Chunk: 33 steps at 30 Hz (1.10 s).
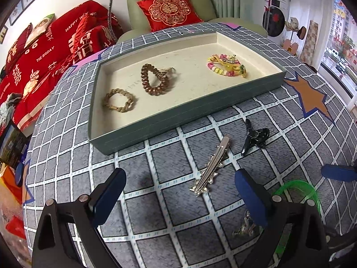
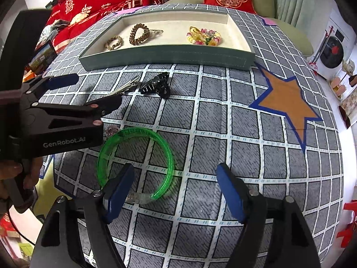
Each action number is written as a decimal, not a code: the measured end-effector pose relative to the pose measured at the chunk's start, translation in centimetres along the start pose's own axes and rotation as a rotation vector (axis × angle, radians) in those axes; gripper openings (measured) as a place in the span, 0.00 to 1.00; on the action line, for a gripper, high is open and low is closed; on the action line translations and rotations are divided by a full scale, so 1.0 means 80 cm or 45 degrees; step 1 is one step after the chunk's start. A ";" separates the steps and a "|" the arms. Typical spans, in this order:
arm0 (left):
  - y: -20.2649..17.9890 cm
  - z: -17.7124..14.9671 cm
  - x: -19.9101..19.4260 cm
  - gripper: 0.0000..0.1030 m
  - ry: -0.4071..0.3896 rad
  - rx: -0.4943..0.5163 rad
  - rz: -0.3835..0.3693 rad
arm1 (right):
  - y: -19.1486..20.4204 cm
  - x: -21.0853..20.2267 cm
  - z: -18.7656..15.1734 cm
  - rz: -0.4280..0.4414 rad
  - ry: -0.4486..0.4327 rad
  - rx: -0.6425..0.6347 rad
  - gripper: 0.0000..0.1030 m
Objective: Organize jewelry
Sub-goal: 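Grasp the silver barrette with the left tool while the right tool grasps the green bangle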
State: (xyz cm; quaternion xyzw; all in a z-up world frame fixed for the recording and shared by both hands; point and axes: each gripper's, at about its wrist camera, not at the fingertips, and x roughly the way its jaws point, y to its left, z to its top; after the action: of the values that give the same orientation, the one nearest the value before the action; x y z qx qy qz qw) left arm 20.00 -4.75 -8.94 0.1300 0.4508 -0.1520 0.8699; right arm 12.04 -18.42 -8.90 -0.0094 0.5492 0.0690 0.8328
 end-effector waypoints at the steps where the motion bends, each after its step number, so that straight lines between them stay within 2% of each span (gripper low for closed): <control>1: -0.002 0.001 0.003 0.87 0.014 0.010 0.000 | 0.001 0.000 0.000 -0.008 0.000 -0.007 0.75; 5: -0.004 0.005 0.006 0.83 0.022 -0.003 -0.044 | 0.004 0.002 -0.001 -0.037 -0.003 -0.036 0.73; 8: -0.007 0.007 0.005 0.74 0.026 -0.002 -0.080 | 0.007 0.002 -0.001 -0.047 -0.007 -0.053 0.71; 10: -0.011 0.008 0.004 0.65 0.027 0.011 -0.102 | 0.009 0.002 0.000 -0.046 -0.012 -0.062 0.67; 13: -0.016 0.007 0.002 0.58 0.024 0.026 -0.114 | 0.013 0.000 -0.001 -0.041 -0.010 -0.079 0.59; 15: -0.016 0.007 0.001 0.48 0.031 0.019 -0.152 | 0.016 0.000 -0.001 -0.044 -0.007 -0.086 0.58; 18: -0.021 0.007 -0.001 0.45 0.034 0.032 -0.146 | 0.015 0.000 -0.001 -0.040 -0.002 -0.079 0.58; 20: -0.022 0.006 -0.002 0.35 0.033 0.036 -0.158 | 0.016 0.000 0.001 -0.040 0.005 -0.083 0.56; 23: -0.025 0.005 -0.004 0.33 0.031 0.041 -0.146 | 0.020 0.000 0.001 -0.035 0.008 -0.095 0.49; 26: -0.023 0.004 -0.005 0.27 0.035 0.028 -0.147 | 0.025 -0.002 0.001 -0.029 0.005 -0.110 0.37; 27: -0.022 0.003 -0.005 0.27 0.035 0.024 -0.145 | 0.026 -0.002 0.001 -0.028 0.001 -0.111 0.26; 28: -0.021 0.002 -0.006 0.27 0.035 0.019 -0.146 | 0.027 -0.002 0.000 -0.027 -0.001 -0.112 0.20; 31: -0.017 -0.001 -0.007 0.27 0.034 0.004 -0.145 | 0.029 -0.003 0.000 -0.017 -0.001 -0.121 0.11; 33: -0.014 -0.003 -0.009 0.27 0.033 -0.010 -0.151 | 0.027 -0.004 -0.001 -0.012 -0.004 -0.114 0.10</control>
State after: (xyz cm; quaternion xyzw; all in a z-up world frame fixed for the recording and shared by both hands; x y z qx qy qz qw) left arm 19.04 -5.60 -8.59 0.1016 0.4695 -0.2000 0.8540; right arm 11.53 -16.30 -8.51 -0.0491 0.5442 0.0897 0.8327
